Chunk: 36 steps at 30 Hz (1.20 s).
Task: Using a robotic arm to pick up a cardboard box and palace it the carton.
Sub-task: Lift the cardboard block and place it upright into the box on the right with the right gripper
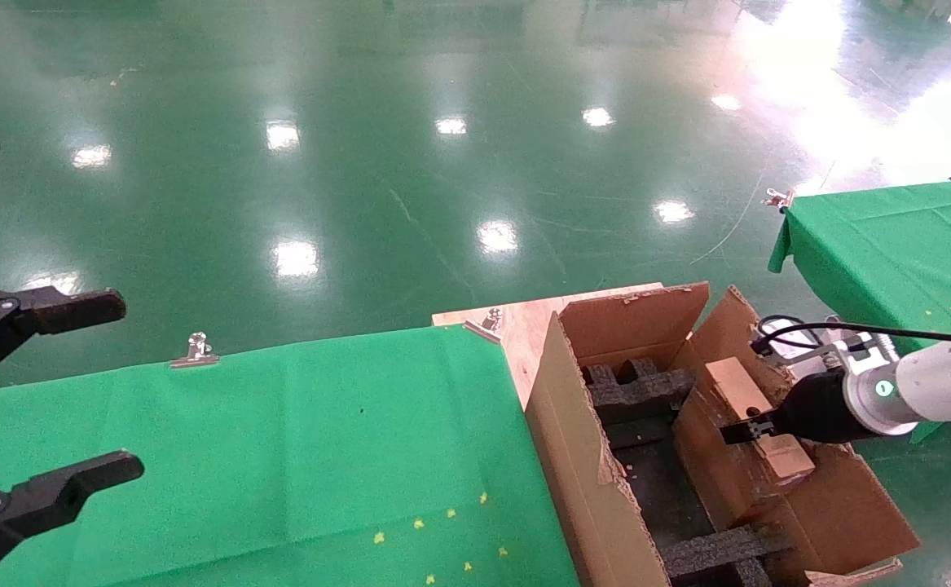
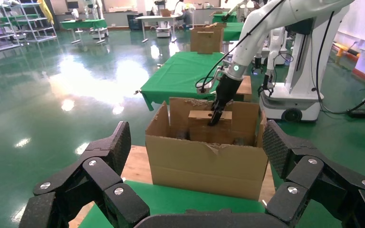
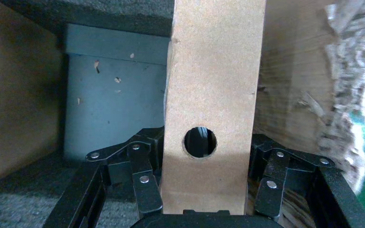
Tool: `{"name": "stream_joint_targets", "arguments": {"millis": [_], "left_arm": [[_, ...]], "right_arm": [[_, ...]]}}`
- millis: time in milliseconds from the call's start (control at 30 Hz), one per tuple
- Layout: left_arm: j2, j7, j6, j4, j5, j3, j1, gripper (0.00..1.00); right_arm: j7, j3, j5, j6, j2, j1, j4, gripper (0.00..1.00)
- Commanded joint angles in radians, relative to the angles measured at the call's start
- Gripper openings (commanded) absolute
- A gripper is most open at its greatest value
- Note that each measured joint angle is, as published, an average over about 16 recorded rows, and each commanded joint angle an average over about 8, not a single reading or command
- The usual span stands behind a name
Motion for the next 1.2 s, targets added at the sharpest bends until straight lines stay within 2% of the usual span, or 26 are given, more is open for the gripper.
{"name": "stream_joint_targets", "arguments": {"millis": [33, 300, 667, 700, 900, 933, 967, 1200], "left_arm": [[0.0, 0.0, 0.0, 0.0, 0.0, 0.0, 0.0, 1.0], [0.0, 0.0, 0.0, 0.0, 0.0, 0.0, 0.0, 1.0], [0.0, 0.0, 0.0, 0.0, 0.0, 0.0, 0.0, 1.0], [0.0, 0.0, 0.0, 0.0, 0.0, 0.0, 0.0, 1.0], [0.0, 0.0, 0.0, 0.0, 0.0, 0.0, 0.0, 1.0], [0.0, 0.0, 0.0, 0.0, 0.0, 0.0, 0.0, 1.0], [0.0, 0.0, 0.0, 0.0, 0.0, 0.0, 0.0, 1.0], [0.0, 0.0, 0.0, 0.0, 0.0, 0.0, 0.0, 1.0]], "right_arm": [[-0.01, 0.002, 0.01, 0.008, -0.016, -0.021, -0.022, 0.0], [-0.075, 0.023, 0.063, 0.012, -0.093, -0.107, -0.141, 0.0], [-0.168, 0.053, 0.127, -0.027, -0.169, -0.2, -0.302, 0.01], [-0.173, 0.055, 0.13, -0.03, -0.173, -0.203, -0.311, 0.06], [-0.201, 0.065, 0.144, -0.044, -0.195, -0.222, -0.353, 0.81], [-0.202, 0.066, 0.145, -0.045, -0.197, -0.223, -0.356, 0.93], [-0.204, 0.067, 0.146, -0.046, -0.199, -0.225, -0.36, 1.0], [-0.198, 0.065, 0.144, -0.045, -0.192, -0.218, -0.349, 1.0]]}}
